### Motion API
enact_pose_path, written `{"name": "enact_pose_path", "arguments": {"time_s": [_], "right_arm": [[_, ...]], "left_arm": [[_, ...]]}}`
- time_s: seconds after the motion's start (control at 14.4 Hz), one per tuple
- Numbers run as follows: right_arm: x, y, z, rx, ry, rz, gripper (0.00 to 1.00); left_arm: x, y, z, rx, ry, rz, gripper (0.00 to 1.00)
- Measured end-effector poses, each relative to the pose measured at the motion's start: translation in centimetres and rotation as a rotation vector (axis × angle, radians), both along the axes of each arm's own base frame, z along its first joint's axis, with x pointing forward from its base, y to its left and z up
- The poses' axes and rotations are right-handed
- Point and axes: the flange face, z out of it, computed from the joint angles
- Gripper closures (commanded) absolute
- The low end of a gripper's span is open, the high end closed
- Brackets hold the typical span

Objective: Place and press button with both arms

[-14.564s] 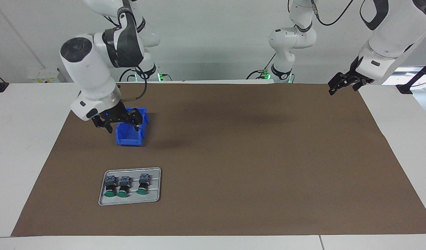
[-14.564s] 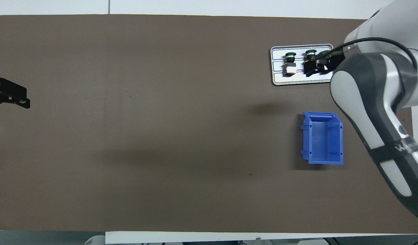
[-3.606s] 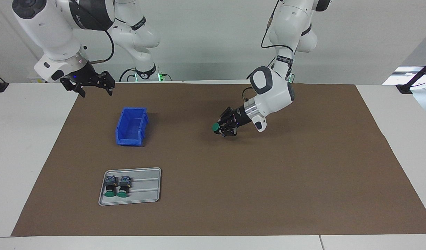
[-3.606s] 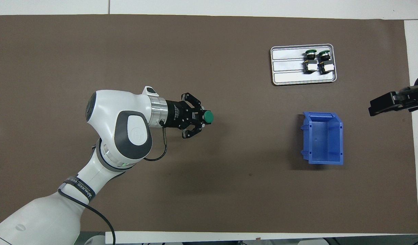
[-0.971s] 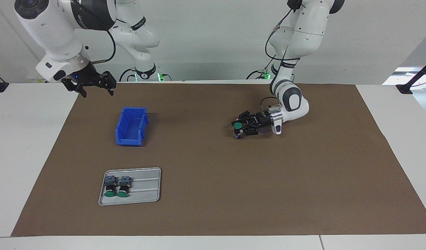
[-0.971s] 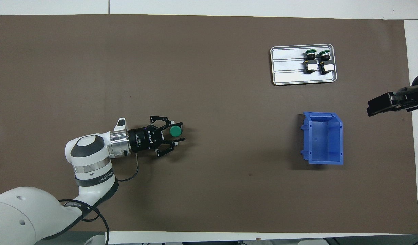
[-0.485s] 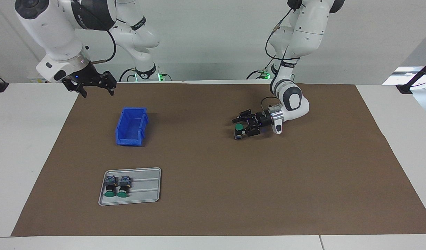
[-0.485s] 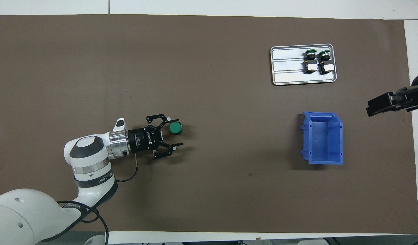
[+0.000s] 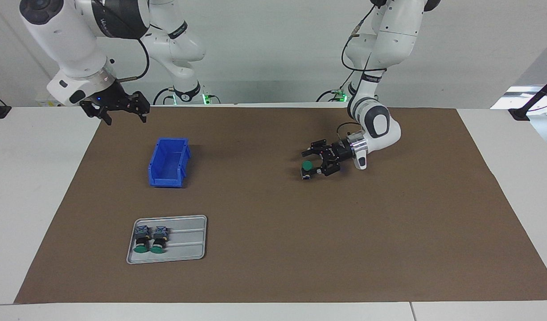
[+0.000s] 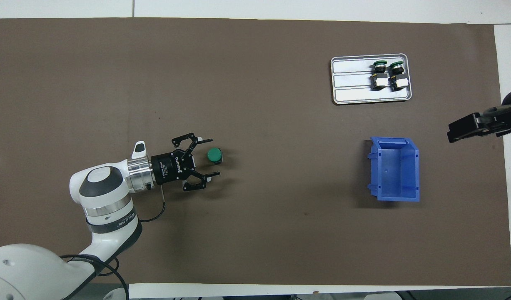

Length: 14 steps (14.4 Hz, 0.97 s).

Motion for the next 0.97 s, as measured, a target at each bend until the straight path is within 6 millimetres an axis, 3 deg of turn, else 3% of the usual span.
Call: {"name": "enact_pose_path", "arguments": {"time_s": [0.49,0.97], "right_arm": [[0.0,0.2,0.0,0.000,0.000,0.003,0.01],[0.0,0.2,0.0,0.000,0.000,0.003,0.01]], "left_arm": [[-1.0,-1.9,5.0,0.148,-0.130,-0.049,0.00],[-0.5,-0.4,8.4,0.331,-0.295,-0.112,0.00]]}}
